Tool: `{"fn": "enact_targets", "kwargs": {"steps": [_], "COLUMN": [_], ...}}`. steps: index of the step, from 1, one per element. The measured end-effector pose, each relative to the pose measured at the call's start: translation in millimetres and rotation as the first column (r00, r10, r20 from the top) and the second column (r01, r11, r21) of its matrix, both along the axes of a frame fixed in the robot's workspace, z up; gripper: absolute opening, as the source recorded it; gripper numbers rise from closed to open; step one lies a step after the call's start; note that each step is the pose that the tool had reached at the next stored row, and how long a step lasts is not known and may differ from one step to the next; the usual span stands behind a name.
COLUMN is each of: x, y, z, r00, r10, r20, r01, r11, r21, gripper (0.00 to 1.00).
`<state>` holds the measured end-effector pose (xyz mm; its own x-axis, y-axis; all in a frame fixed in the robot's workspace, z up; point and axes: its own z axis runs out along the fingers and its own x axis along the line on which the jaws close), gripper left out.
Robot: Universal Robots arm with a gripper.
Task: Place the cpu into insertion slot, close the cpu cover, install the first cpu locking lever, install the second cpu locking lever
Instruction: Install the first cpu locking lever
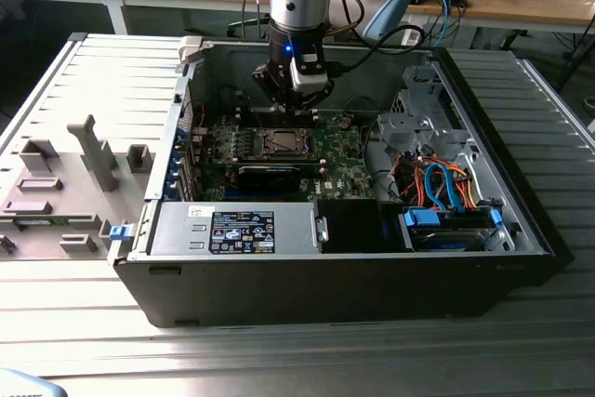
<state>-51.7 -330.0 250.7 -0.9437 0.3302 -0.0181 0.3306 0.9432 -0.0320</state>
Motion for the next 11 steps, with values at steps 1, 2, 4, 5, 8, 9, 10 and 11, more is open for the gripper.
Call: {"fn": "enact_targets", "kwargs": {"steps": [1, 2, 4, 5, 8, 9, 10, 11], "x": [0.0, 0.0, 0.0, 0.0, 0.0, 0.0, 0.0, 0.0], "y": [0.0, 0.0, 0.0, 0.0, 0.0, 0.0, 0.0, 0.0], "z": [0.0, 0.0, 0.0, 0.0, 0.0, 0.0, 0.0, 0.0], "r00": [1.0, 1.0, 1.0, 1.0, 1.0, 1.0, 1.0, 1.0], "r10": [0.001, 0.001, 0.003, 0.003, 0.006, 0.007, 0.008, 0.009], "r20": [0.0, 0.0, 0.0, 0.0, 0.0, 0.0001, 0.0, 0.0], "r01": [-0.001, -0.001, -0.003, -0.003, -0.006, -0.007, -0.008, -0.009], "r11": [1.0, 1.0, 1.0, 1.0, 1.0, 1.0, 1.0, 1.0], "r21": [0.0, 0.0, 0.0, 0.0, 0.0, 0.0, -0.0001, 0.0], "gripper": [0.11, 0.11, 0.11, 0.11, 0.11, 0.11, 0.11, 0.11]}}
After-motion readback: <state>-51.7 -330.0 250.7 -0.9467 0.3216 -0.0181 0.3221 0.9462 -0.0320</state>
